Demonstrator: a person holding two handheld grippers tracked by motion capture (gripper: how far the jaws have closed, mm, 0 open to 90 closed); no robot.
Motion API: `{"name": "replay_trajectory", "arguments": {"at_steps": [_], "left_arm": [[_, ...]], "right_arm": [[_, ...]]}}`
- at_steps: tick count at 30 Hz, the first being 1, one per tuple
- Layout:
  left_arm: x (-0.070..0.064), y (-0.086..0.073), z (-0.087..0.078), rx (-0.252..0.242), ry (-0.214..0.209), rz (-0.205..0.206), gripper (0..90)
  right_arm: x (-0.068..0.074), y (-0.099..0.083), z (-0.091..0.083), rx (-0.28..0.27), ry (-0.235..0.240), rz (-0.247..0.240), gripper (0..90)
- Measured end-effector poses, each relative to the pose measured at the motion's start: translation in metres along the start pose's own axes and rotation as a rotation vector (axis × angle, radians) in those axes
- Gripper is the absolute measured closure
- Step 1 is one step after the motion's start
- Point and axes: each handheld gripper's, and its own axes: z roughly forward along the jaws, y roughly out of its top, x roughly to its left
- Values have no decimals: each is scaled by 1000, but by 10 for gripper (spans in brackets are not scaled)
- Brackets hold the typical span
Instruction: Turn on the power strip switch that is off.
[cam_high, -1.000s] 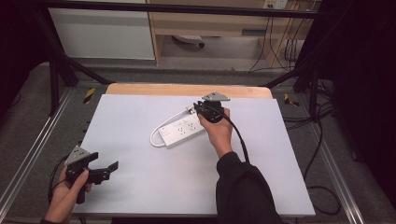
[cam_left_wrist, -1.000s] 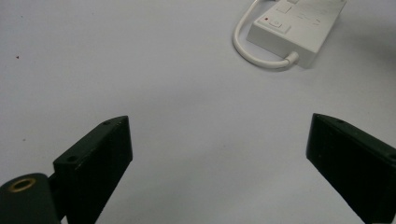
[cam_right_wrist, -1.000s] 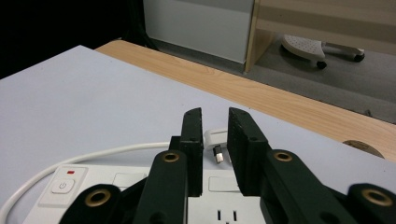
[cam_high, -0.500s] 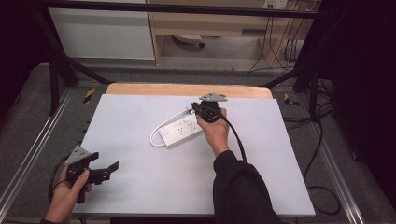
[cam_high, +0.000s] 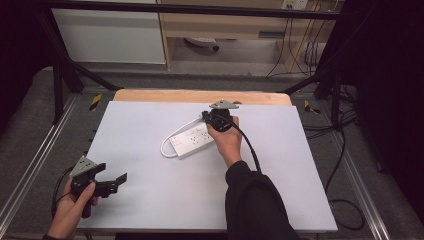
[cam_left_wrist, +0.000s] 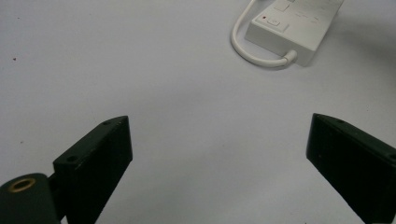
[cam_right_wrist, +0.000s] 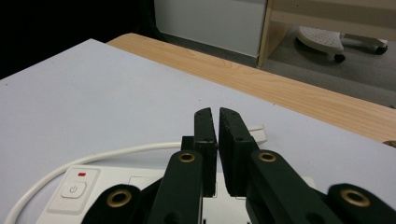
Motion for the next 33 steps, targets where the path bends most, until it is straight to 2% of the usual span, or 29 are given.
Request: {"name": "replay_trajectory", "arguments": {"at_steps": [12,33], "left_arm": [[0,0,0,2,-2,4,71],[-1,0,0,1,-1,6,71]], "right_arm": [[2,-8,13,34,7,13,862],[8,-15,25,60,26,23,883]]}}
